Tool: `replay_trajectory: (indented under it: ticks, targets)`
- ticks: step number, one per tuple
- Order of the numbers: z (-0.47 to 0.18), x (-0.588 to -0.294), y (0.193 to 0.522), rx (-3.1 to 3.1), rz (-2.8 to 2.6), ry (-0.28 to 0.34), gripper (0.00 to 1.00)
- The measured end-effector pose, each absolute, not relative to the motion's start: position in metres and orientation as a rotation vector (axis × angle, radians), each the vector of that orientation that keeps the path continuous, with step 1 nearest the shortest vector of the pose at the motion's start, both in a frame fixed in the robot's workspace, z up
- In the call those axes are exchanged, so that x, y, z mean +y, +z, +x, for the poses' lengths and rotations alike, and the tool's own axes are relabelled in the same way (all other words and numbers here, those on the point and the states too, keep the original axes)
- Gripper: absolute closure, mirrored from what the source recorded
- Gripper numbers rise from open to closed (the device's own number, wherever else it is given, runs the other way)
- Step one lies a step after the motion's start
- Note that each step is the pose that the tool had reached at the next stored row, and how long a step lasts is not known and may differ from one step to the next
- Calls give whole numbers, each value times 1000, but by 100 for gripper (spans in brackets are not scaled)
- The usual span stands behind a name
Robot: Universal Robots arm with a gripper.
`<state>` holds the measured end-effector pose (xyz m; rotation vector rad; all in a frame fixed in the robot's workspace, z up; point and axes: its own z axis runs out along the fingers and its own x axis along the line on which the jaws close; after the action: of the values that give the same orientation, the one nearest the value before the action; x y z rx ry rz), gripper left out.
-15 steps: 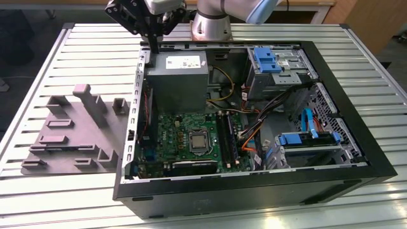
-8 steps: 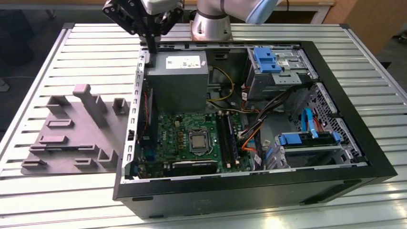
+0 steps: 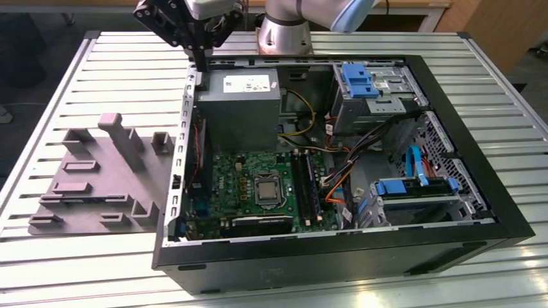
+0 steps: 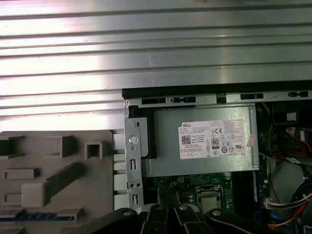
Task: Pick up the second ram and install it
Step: 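Reach for the second ram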
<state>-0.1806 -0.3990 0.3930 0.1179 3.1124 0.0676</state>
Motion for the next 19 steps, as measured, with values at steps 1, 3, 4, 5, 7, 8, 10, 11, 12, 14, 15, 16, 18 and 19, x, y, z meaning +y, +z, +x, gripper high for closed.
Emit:
replay_trajectory:
  ticks: [1, 3, 4, 5, 7, 8, 10, 11, 12, 14, 15, 16, 18, 19]
  targets:
    - [-181, -399, 393, 3112, 118, 68, 89]
    - [-183, -399, 393, 3112, 118, 68, 89]
    - [-183, -399, 393, 3112, 118, 68, 89]
    - [-184, -399, 393, 3112, 118, 68, 89]
    - [-185, -399, 393, 3112, 118, 68, 89]
    - [-186, -399, 393, 3112, 118, 68, 89]
    - [-187, -399, 393, 3112, 118, 68, 89]
    - [-188, -399, 393, 3112, 118, 68, 89]
    - [-188, -399, 393, 3112, 118, 68, 89]
    - [-190, -399, 393, 3112, 118, 68, 89]
    - [-190, -399, 393, 3112, 118, 68, 89]
    - [-191, -399, 393, 3112, 118, 68, 89]
    - [-192, -399, 393, 3112, 118, 68, 89]
    - [-193, -399, 393, 3112, 118, 68, 89]
